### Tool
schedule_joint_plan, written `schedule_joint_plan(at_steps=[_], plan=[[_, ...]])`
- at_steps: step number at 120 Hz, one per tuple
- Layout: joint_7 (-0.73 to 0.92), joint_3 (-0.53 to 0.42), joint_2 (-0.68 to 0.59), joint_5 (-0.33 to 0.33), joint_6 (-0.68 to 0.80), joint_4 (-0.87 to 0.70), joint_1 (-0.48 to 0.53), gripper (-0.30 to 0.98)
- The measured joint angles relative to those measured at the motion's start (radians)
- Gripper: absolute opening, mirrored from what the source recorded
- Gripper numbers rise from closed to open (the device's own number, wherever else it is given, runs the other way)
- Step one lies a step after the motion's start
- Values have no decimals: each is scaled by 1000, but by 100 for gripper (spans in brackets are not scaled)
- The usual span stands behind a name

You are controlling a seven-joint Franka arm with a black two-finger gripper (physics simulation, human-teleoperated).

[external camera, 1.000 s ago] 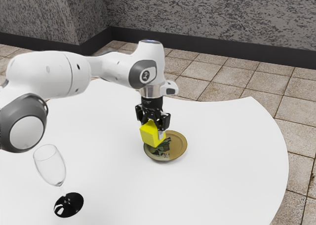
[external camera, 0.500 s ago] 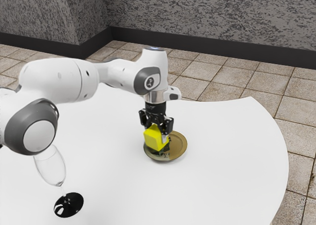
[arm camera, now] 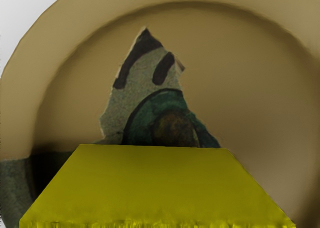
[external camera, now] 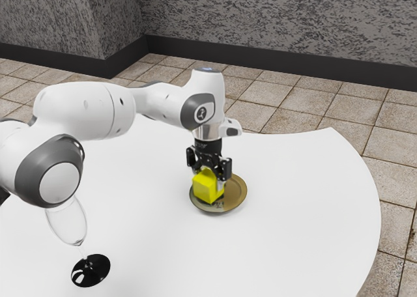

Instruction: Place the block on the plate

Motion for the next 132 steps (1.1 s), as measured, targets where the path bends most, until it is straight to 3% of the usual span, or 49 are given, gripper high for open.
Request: schedule_joint_plan(at_steps=[32,69,101,132], plan=[[5,0,-54,2,-1,-6,-3,65],[4,0,-343,7,-23,-205,-7,68],[-14,-1,-575,10,-156,-227,9,68],[-44,-9,-703,34,-270,-229,89,69]])
